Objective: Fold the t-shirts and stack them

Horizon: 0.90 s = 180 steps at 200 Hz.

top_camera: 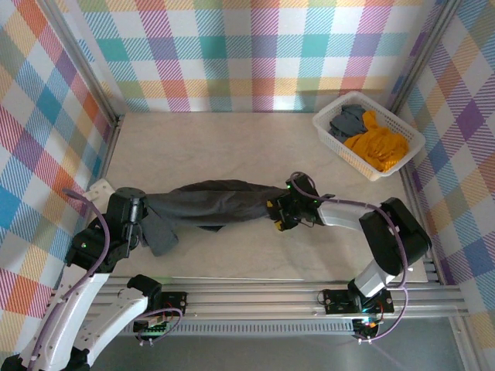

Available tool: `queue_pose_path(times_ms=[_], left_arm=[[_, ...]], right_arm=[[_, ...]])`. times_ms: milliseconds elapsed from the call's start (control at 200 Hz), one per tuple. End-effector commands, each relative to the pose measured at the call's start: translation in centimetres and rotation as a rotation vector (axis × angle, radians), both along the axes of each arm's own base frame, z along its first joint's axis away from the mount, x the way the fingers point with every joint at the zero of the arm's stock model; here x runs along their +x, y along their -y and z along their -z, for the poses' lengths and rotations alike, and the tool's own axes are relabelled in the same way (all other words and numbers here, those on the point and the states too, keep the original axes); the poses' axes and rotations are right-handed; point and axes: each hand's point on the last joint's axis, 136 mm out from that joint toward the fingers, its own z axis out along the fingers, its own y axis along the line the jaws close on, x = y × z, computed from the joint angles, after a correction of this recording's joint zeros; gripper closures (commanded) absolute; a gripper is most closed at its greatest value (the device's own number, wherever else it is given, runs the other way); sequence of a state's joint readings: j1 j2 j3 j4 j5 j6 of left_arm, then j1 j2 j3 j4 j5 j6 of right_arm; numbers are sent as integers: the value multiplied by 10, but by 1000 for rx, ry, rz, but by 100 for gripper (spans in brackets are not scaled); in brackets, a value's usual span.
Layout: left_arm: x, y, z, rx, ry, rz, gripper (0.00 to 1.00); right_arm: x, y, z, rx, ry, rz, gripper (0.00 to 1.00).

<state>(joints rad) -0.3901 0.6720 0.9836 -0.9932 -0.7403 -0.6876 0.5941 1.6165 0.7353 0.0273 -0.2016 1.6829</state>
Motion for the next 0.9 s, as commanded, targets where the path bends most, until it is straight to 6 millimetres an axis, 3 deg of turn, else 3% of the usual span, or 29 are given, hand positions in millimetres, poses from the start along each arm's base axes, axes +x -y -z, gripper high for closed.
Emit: queue_pose_path(times_ms=[0,170,265,350,470,635,775,895], left_arm=[[0,-3,-6,1,23,-5,100],[-1,-3,-13,3,37,-2,100],[0,-2,-21,-3,52,8,100],[4,4,-28,-21,66,44,100],[14,18,-39,-62,78,100,100],[34,36,-63,-116,109,163,100],[46,44,-111,-157,190,195,100],[40,44,-162,-201,316,211,100]], right_arm=[[10,-15,3,46,1,35,38],[21,-9,23,7,-11,65,45],[35,-5,24,6,53,64,76],[46,-2,7,-14,136,34,98],[56,7,-44,-87,308,-29,100],[60,30,-143,-215,572,-105,100],[58,43,-232,-282,801,-176,100],[47,52,-302,-312,982,-230,100]])
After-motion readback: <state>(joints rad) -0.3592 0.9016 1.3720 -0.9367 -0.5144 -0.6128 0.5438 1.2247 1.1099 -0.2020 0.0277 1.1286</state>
